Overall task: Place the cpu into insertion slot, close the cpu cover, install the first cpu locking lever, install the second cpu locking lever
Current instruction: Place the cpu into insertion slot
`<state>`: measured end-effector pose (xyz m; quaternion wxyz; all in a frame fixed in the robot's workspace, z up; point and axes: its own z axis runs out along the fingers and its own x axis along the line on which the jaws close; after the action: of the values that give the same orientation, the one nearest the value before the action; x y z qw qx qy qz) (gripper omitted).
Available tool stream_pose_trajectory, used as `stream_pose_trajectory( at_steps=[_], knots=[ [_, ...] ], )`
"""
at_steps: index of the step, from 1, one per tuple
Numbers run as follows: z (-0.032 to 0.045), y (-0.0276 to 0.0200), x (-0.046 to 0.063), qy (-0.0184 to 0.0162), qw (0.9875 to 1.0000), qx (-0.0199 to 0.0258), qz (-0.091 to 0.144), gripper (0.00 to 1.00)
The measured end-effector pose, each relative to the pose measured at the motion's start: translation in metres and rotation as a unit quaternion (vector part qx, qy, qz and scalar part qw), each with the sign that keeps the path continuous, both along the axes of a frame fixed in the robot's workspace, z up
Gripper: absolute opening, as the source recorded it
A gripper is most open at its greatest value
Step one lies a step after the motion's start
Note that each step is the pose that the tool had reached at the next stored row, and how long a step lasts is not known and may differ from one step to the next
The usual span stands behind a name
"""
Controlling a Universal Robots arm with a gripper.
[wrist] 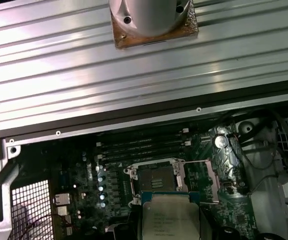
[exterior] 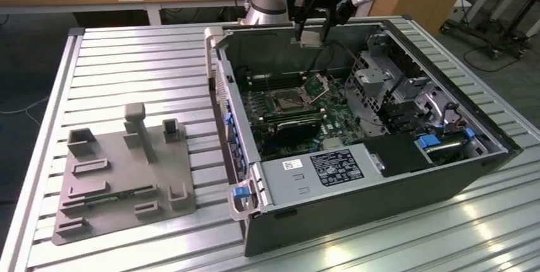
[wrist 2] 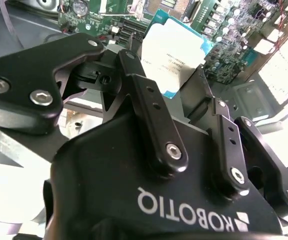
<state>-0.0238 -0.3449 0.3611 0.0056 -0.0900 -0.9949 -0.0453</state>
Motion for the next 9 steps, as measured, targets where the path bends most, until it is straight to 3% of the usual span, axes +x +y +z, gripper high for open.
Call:
stream_pose_trajectory(
  at_steps=[9],
  knots=[
    [-0.0002,0.0000,-0.0005,0.0000,1.0000,0.0000,-0.007,0.54]
  ],
)
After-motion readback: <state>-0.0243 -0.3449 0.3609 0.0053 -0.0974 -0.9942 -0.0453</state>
